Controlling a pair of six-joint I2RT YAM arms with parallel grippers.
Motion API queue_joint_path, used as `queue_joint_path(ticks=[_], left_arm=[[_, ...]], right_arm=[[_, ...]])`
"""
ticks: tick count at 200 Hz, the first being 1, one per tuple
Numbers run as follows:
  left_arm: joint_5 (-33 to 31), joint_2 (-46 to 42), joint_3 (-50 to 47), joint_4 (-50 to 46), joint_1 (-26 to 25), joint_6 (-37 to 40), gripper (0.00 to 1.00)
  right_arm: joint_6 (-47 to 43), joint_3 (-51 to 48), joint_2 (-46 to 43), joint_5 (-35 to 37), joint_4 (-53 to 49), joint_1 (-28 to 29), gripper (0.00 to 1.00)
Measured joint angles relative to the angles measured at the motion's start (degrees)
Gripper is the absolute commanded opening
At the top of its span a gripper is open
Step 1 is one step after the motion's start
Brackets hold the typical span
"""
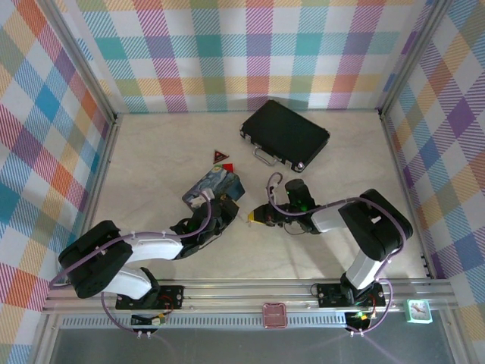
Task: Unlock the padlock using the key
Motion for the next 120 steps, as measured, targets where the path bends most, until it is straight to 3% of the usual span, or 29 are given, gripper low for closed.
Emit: queue_joint_path(ticks=[120], left_arm=[[-0.2,3.7,-0.7,7.2,0.2,0.4,0.0]], right_arm=[[2.8,0.6,-1.9,-0.7,0.5,1.7,0.0]])
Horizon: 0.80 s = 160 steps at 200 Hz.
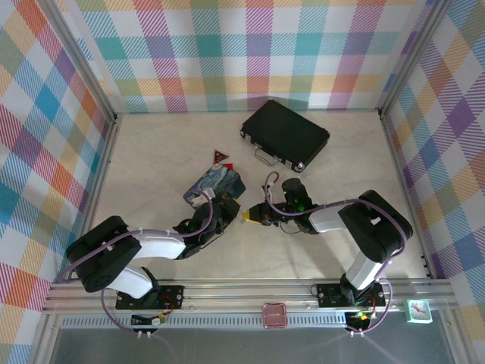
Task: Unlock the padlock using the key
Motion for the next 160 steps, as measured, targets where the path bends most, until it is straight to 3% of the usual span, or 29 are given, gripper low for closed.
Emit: queue_joint_path(ticks=[71,160], left_arm=[[0.4,0.2,0.0,0.4,0.6,1.1,0.0],[0.7,0.2,0.0,0.5,0.6,1.0,0.0]], right_arm=[[-2.2,-0.2,-3.6,0.1,-3.1,0.0,0.0],[0.6,-0.5,2.2,-0.4,4.1,0.0,0.0]])
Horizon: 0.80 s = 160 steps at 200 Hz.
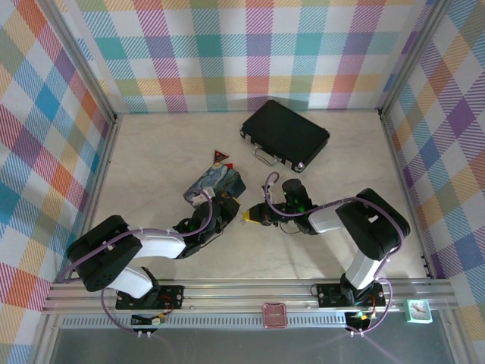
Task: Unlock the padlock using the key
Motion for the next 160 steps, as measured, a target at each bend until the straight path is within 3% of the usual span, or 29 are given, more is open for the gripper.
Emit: queue_joint_path(ticks=[49,160], left_arm=[[0.2,0.2,0.0,0.7,0.0,0.0,0.0],[2.5,3.4,1.5,2.7,0.0,0.2,0.0]], right_arm=[[-1.9,-1.0,-4.9,0.8,-3.1,0.0,0.0],[-4.0,-0.7,-4.7,0.6,-5.4,0.0,0.0]])
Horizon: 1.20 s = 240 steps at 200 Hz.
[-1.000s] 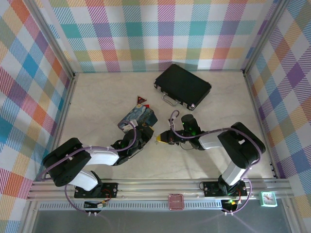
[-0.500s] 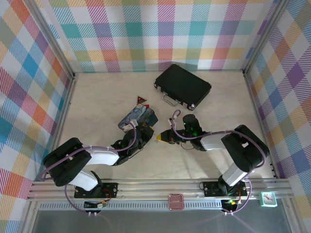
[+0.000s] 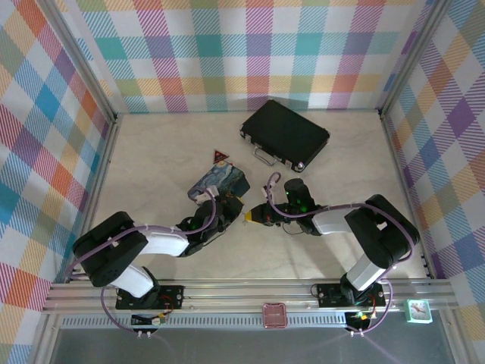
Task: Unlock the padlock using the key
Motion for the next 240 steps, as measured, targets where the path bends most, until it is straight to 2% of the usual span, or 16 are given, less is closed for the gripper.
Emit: queue_joint_path(ticks=[73,100,157,240], left_arm=[[0.1,3.0,-0.7,6.2,0.0,-1.6,0.0],[0.0,0.6,-0.7,4.0,0.1,-1.6,0.0],[0.0,-4.7,1.7,-7.1,0.1,1.5,0.0],[-0.1,-3.2,1.8,-6.4,0.1,1.8,0.0]], right_arm=[[0.0,-0.1,0.3,1.4,0.2,-0.1,0.0],[-0.5,-1.1,-0.1,2.5,-2.2,-0.7,0.0],[-2.9,-1.2,-5.7,4.0,-6.7,-1.9,0.0],[-2.6,-1.5,-6.8,3.6,-6.3,-1.4,0.0]])
